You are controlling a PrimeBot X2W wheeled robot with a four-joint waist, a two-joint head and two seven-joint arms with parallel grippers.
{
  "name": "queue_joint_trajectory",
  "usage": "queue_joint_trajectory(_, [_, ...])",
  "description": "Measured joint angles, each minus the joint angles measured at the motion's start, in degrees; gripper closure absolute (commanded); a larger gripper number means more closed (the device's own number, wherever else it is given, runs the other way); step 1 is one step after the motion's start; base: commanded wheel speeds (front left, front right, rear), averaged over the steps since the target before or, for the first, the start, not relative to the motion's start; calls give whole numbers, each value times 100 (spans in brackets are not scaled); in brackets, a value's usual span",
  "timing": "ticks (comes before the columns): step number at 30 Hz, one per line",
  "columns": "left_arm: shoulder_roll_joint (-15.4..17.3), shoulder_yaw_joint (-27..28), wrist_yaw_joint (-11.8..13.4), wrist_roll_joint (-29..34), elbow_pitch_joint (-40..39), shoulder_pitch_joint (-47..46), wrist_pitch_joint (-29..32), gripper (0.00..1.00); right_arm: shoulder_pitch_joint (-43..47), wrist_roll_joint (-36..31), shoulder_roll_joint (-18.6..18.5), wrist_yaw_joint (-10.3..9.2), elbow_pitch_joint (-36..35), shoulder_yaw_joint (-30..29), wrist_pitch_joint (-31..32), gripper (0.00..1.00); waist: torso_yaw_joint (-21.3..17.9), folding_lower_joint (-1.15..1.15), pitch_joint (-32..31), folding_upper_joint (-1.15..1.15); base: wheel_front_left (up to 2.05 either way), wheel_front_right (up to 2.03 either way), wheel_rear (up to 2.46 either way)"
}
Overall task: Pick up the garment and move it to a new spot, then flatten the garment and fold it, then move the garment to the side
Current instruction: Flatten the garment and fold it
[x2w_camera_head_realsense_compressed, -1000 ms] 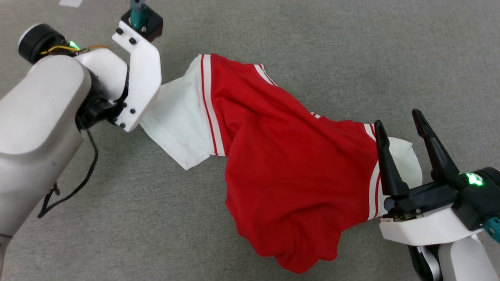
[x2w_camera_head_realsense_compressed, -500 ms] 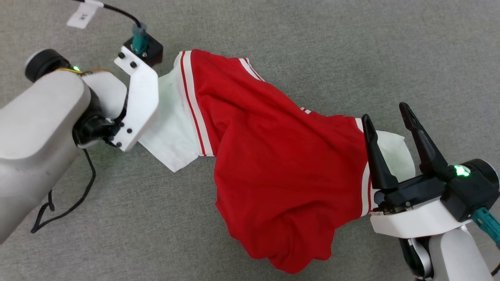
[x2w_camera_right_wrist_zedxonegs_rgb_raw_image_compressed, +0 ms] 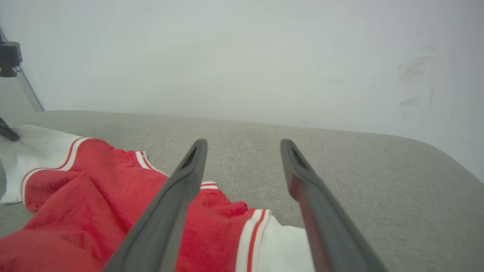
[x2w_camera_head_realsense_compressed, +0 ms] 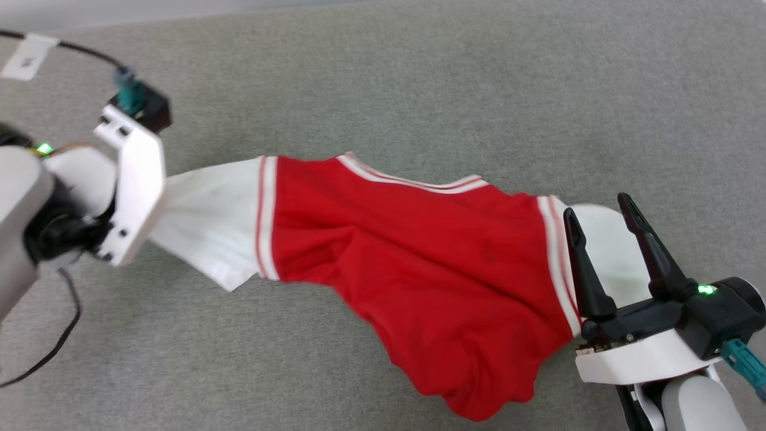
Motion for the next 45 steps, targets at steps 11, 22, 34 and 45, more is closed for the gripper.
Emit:
queue_joint_trajectory(11, [673,-66,387,-379,361,942,-141,100,41,12,-59,-1,116,48,0,0,38,0,-147,0,0,0,0])
queue_joint_trajectory(22, [536,74,365,-214,543,666,-526,0,138,20,-60,0,167,-71,0,0,53,0,-263,0,0,0,0])
queue_joint_trajectory(34, [657,35,471,-428,533,864,-308,0,32,46,-27,0,100,-21,0,0,-157,0,-39,0,0,0,0])
queue_joint_trajectory(45, [571,89,433,-600,604,1089,-675,100,-190,18,-37,0,100,-192,0,0,-207,0,57,0,0,0,0])
